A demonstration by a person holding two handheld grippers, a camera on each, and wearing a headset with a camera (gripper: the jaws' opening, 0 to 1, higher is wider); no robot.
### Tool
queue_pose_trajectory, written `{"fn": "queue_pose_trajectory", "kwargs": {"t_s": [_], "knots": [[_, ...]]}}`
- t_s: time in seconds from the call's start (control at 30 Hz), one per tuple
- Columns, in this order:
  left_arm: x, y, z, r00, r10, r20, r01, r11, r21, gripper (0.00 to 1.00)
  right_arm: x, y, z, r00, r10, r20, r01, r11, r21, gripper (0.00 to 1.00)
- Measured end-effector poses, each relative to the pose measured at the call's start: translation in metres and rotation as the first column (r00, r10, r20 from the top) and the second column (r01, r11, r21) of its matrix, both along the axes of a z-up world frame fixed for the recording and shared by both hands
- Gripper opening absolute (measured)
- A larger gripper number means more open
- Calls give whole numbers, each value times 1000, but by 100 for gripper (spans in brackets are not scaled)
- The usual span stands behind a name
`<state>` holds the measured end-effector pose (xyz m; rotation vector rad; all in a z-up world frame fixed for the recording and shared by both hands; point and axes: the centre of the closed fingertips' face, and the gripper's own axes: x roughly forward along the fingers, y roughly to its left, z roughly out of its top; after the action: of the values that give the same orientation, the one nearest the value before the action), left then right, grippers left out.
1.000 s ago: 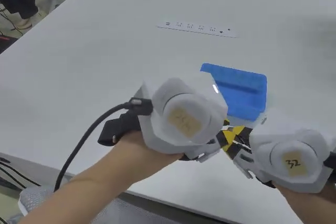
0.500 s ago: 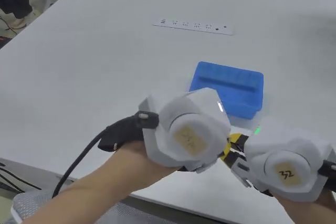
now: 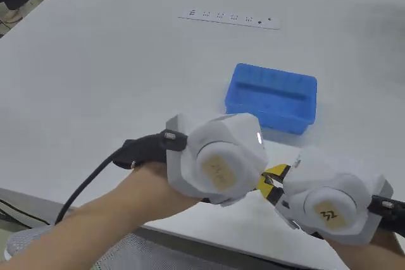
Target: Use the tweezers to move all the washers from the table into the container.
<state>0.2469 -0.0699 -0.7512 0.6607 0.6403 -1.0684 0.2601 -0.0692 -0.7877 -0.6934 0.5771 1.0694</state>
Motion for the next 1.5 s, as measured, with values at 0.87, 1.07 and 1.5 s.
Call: {"fn": "queue_pose_trajectory", "kwargs": {"t_s": [0.87, 1.07, 1.5], "knots": [[22, 39, -62, 977, -188, -105, 204, 963, 175, 0, 0, -24, 9, 922, -284, -263, 330, 933, 147, 21], [33, 43, -70, 963, -245, -110, 264, 936, 232, 0, -1, -30, 22, 891, -344, -298, 409, 891, 194, 25], [40, 48, -76, 967, -236, -92, 252, 936, 247, 0, -1, -31, 43, 853, -434, -289, 500, 838, 218, 36]]}}
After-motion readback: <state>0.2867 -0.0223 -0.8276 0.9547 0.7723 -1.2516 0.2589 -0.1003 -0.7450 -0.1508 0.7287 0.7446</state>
